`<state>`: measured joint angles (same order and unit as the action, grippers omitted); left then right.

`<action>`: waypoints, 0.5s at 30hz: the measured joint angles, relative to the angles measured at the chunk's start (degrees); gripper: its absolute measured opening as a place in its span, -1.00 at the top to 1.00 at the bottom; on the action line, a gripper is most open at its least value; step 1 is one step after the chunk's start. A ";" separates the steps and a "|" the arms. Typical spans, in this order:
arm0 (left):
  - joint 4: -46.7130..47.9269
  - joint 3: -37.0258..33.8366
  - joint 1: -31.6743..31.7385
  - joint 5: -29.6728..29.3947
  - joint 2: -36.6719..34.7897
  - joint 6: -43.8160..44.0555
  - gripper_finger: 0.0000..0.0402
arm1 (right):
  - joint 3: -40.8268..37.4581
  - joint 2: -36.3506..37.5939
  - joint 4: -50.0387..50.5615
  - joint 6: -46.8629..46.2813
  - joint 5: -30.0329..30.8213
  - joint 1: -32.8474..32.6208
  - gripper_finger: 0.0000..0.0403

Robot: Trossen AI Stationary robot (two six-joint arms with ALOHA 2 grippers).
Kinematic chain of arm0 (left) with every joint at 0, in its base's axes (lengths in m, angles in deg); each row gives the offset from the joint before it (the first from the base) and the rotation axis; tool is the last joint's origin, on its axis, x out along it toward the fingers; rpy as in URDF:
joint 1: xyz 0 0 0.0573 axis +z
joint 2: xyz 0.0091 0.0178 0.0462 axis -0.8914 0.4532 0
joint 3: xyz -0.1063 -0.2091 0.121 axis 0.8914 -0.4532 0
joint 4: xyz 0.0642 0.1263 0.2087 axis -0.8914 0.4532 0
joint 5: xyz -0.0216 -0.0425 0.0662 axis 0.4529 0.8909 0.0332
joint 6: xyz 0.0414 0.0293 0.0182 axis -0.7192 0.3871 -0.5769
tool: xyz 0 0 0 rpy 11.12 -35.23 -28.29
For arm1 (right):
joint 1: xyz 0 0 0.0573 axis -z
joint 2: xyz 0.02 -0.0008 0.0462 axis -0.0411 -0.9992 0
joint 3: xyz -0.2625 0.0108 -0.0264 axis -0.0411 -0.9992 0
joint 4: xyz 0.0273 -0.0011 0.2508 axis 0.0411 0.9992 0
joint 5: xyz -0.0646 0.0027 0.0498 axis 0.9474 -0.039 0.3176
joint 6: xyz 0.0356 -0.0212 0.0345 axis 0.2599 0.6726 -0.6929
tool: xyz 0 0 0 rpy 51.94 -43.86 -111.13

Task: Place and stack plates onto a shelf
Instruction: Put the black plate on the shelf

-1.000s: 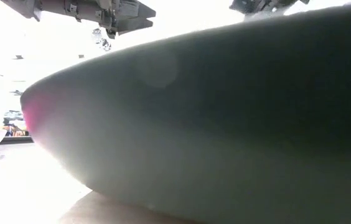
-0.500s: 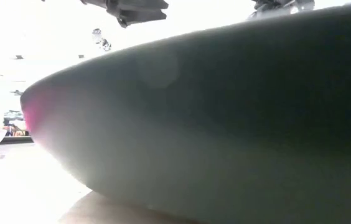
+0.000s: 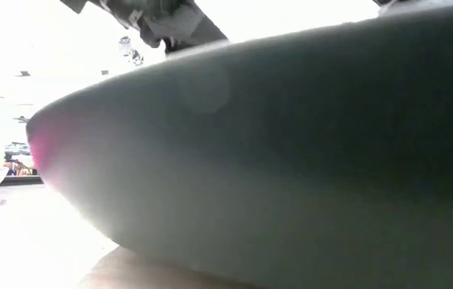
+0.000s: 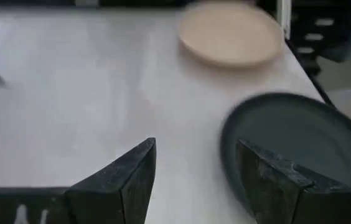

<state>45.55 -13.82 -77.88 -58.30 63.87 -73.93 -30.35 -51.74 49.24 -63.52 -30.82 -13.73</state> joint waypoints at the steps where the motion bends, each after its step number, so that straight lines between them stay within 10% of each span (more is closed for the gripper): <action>1: 0.52 0.02 0.00 1.52 0.83 1.39 -0.11 | -1.33 1.54 -1.31 0.01 0.00 0.00 0.53; 15: 4.52 7.75 -2.98 15.88 14.12 14.56 -0.11 | -5.38 8.13 -6.23 1.97 0.04 0.00 0.53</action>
<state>50.07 -6.07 -80.86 -42.43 78.00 -59.36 -35.73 -43.61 43.01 -61.55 -30.79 -13.73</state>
